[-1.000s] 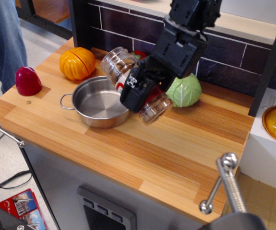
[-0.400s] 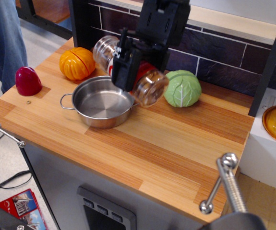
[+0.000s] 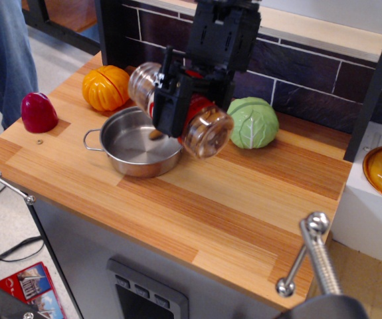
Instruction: Pour almonds in pot
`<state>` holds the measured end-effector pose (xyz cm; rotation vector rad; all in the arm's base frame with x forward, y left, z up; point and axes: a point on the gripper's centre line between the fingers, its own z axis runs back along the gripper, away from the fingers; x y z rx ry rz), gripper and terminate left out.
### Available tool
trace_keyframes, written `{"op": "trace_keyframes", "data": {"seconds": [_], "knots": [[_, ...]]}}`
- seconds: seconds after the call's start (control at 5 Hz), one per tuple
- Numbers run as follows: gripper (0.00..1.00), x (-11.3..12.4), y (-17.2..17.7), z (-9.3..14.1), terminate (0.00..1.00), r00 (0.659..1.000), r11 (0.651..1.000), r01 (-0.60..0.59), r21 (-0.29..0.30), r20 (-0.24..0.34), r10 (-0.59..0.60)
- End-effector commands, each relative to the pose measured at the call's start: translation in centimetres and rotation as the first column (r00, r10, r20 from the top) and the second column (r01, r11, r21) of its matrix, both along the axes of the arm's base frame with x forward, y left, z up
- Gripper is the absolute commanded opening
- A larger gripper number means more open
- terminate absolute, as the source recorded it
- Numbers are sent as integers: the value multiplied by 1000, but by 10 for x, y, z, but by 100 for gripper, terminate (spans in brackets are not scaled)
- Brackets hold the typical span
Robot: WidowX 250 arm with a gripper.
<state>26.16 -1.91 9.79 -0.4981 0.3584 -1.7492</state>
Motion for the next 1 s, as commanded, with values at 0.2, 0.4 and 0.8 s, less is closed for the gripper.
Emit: {"op": "trace_keyframes", "data": {"seconds": [0.2,0.4,0.8], "knots": [[0,6,0,34,0,1000,992,15,-125,-5,-15],[0,3,0,40,0,1000,985,17,-174,-16,-20],[0,-7,-13,31,100,997,983,10,-184,-69,-23]]}}
